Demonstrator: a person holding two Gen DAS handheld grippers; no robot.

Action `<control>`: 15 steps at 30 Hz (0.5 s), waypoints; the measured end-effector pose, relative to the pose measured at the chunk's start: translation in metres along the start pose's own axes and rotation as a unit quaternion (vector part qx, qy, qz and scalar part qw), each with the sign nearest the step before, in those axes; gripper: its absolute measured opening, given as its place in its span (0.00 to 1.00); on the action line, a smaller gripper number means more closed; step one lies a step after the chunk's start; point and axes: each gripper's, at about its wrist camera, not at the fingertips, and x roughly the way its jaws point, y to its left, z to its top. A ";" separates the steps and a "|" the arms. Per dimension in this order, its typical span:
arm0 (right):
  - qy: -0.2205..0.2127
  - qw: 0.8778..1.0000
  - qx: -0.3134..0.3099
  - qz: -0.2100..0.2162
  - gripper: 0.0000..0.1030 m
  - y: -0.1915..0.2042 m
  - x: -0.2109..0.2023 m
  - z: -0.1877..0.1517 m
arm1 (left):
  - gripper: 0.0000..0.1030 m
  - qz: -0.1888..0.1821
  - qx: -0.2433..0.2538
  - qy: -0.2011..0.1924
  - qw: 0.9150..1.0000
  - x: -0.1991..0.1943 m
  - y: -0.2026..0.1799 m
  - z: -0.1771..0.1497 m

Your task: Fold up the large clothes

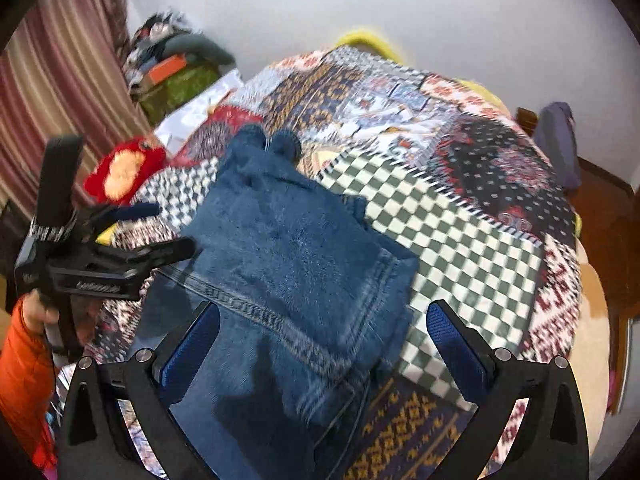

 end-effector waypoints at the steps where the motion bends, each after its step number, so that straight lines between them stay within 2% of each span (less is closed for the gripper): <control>1: 0.010 1.000 -0.007 -0.006 1.00 -0.001 0.012 0.000 | 1.00 -0.005 0.000 0.001 1.000 0.008 0.000 0.005; 4: 0.039 0.999 -0.022 -0.025 1.00 -0.011 0.043 -0.004 | 1.00 -0.024 -0.021 0.000 0.999 0.024 0.006 0.023; 7: 0.036 0.999 0.010 0.024 1.00 -0.034 0.049 -0.005 | 1.00 -0.010 -0.053 -0.012 0.998 0.031 0.018 0.042; 12: 0.022 0.997 0.065 0.032 1.00 -0.072 0.044 0.000 | 1.00 0.007 -0.089 -0.027 0.996 0.032 0.036 0.064; 15: 0.021 0.996 0.081 0.021 1.00 -0.080 0.038 0.000 | 1.00 0.025 -0.100 -0.046 0.994 0.015 0.044 0.068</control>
